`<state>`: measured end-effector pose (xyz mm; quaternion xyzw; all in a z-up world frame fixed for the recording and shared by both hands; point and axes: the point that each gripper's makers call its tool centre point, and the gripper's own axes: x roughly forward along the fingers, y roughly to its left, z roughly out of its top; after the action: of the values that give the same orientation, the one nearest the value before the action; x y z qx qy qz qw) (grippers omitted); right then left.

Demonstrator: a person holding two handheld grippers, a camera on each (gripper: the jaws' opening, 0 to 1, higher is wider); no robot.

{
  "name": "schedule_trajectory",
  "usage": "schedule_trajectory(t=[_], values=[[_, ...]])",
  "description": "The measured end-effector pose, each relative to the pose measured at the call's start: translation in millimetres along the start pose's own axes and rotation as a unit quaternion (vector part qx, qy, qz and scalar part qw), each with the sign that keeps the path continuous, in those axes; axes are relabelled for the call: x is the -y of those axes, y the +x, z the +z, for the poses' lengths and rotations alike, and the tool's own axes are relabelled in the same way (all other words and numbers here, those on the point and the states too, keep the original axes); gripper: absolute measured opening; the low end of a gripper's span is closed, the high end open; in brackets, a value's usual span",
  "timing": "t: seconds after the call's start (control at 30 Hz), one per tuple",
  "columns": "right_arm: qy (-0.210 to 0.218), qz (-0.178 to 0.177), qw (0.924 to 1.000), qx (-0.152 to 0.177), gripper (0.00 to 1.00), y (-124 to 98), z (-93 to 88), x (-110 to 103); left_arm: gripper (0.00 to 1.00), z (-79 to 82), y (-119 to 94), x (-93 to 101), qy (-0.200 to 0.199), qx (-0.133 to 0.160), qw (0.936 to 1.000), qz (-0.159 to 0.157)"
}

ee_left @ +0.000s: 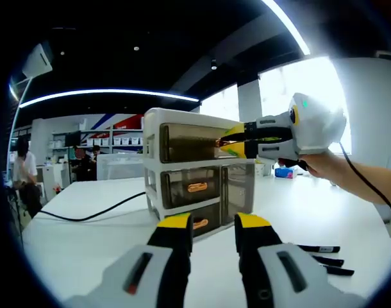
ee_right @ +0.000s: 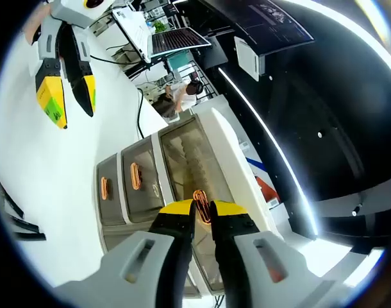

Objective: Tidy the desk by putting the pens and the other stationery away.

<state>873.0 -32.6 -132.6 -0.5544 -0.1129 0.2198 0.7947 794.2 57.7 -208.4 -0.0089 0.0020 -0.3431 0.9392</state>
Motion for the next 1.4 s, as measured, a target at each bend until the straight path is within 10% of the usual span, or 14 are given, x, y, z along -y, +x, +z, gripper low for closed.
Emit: schedule_trajectory(t=[0.67, 0.9, 1.0, 1.4], values=[[-0.04, 0.001, 0.9988, 0.029, 0.13, -1.0, -8.7, 1.8, 0.27, -6.7, 1.4, -7.5, 0.002, -0.013, 0.9999, 0.011], [-0.076, -0.014, 0.997, -0.011, 0.14, -2.7, -7.6, 3.1, 0.27, -6.5, 0.9, -11.8, 0.002, -0.014, 0.9998, 0.016], [-0.053, -0.012, 0.9977, 0.04, 0.14, -9.8, 12.5, -12.3, 0.27, -2.1, -2.0, -16.4, 0.002, -0.01, 0.9997, 0.022], [-0.07, 0.033, 0.9966, 0.028, 0.15, 3.1, 20.9, -63.6, 0.27, 8.7, -10.6, -32.0, -0.016, 0.01, 0.9987, 0.048]])
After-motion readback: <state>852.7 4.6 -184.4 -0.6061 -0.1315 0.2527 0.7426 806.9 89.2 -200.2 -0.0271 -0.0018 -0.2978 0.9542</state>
